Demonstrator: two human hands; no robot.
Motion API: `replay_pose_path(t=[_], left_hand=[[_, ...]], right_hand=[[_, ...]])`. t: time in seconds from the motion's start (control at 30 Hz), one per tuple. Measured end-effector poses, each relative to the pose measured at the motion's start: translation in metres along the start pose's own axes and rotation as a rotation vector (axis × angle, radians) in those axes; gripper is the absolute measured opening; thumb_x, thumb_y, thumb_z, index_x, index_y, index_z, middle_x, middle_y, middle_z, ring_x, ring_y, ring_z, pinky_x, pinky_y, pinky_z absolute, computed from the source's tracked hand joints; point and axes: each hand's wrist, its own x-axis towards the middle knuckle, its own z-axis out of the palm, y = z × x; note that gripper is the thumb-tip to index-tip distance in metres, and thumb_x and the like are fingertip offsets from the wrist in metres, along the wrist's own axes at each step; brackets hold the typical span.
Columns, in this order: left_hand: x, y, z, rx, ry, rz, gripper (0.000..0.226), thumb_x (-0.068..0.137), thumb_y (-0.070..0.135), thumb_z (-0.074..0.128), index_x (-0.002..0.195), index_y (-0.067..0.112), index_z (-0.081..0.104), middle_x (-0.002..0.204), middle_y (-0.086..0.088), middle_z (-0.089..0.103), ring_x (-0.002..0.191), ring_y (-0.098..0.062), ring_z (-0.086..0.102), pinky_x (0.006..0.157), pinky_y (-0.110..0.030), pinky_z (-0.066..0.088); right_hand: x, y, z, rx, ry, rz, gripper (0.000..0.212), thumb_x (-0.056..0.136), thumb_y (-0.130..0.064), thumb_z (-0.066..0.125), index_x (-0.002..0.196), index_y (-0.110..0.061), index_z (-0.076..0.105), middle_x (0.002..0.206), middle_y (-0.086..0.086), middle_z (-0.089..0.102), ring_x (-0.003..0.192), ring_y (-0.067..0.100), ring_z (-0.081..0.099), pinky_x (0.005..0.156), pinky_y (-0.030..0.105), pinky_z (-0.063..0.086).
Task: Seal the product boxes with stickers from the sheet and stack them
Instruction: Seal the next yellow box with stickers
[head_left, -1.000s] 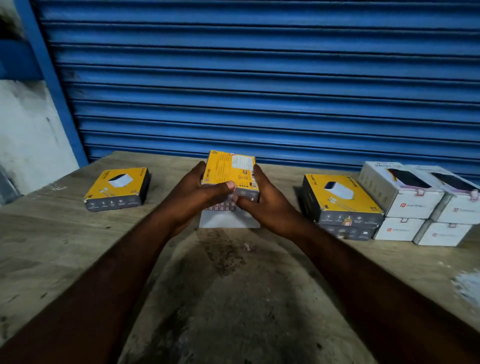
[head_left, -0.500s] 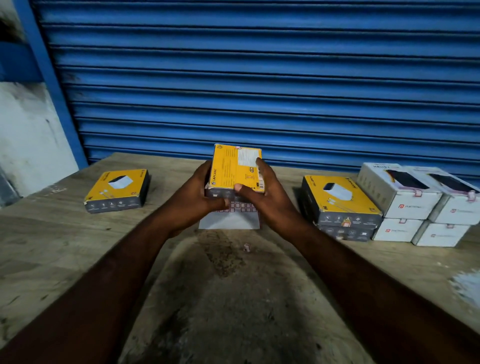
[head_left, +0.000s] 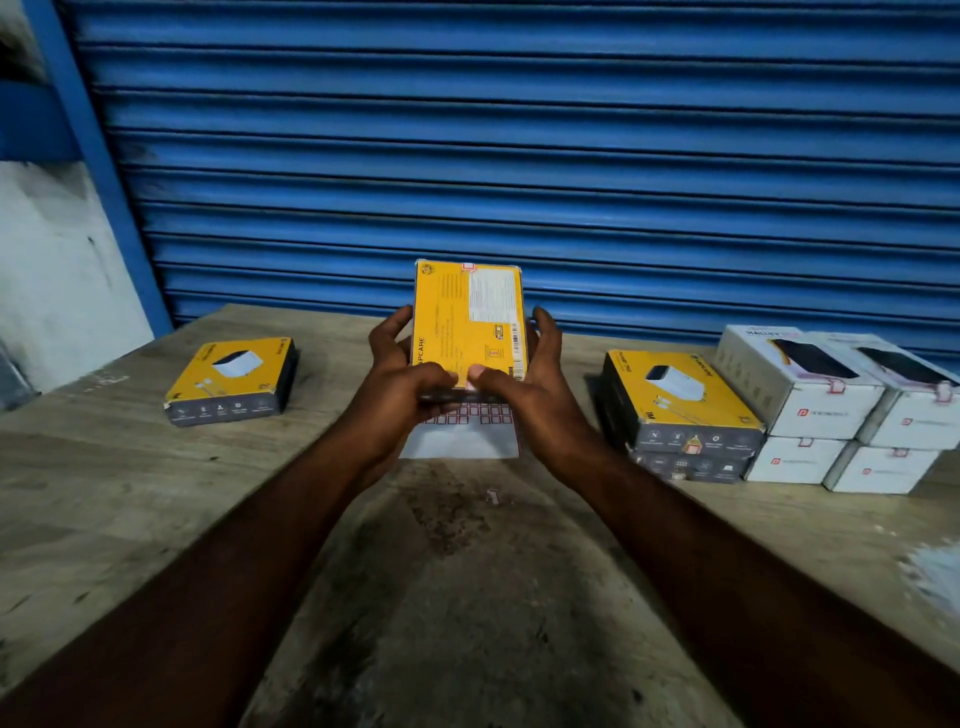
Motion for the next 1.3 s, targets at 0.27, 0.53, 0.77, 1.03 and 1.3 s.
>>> replay_pose_path(t=[0.27,0.53,0.77,1.03,1.3], left_hand=[[0.003,0.000,0.002,-0.044,0.072,-0.009,0.063,0.097,0.016,0.062,0.149,0.021,0.028,0.121,0.002,0.067,0.106,-0.017,0.067,0.097,-0.049,0.053],[0.000,0.011,-0.002,-0.064,0.204,0.178,0.061,0.079,0.053,0.070,0.134,0.037,0.050,0.125,-0.006,0.066,0.102,-0.018,0.070,0.086,-0.040,0.057],[-0.012,0.014,0.001,0.200,0.242,0.428,0.056,0.093,0.021,0.068,0.141,0.015,0.041,0.109,0.012,0.061,0.090,0.012,0.063,0.072,-0.007,0.048],[-0.010,0.009,-0.002,0.320,0.040,0.516,0.074,0.090,0.025,0.066,0.150,0.017,0.024,0.125,0.002,0.057,0.109,-0.007,0.064,0.093,-0.030,0.055],[-0.002,0.020,-0.020,0.367,-0.160,0.490,0.085,0.086,0.003,0.074,0.152,0.017,0.022,0.135,0.001,0.052,0.112,-0.002,0.061,0.089,-0.019,0.053]], right_hand=[[0.002,-0.003,-0.001,0.089,0.043,0.092,0.099,0.075,0.021,0.065,0.152,-0.018,0.017,0.124,0.005,0.053,0.093,0.012,0.062,0.065,0.022,0.058],[-0.007,0.006,0.006,-0.132,-0.065,0.003,0.077,0.061,0.012,0.061,0.118,-0.039,0.045,0.111,-0.012,0.060,0.104,0.012,0.061,0.077,0.038,0.056],[-0.011,0.000,0.010,-0.123,-0.054,0.013,0.061,0.072,0.014,0.060,0.106,-0.035,0.046,0.107,-0.011,0.060,0.098,0.008,0.060,0.082,0.040,0.056],[-0.009,-0.024,0.012,0.125,0.082,-0.018,0.038,0.091,-0.030,0.067,0.122,-0.015,0.050,0.113,0.002,0.069,0.099,0.011,0.069,0.082,0.026,0.056],[0.000,-0.046,0.000,-0.223,0.037,-0.172,0.039,0.090,-0.037,0.068,0.116,-0.017,0.047,0.104,0.002,0.066,0.094,0.014,0.067,0.082,0.034,0.056]])
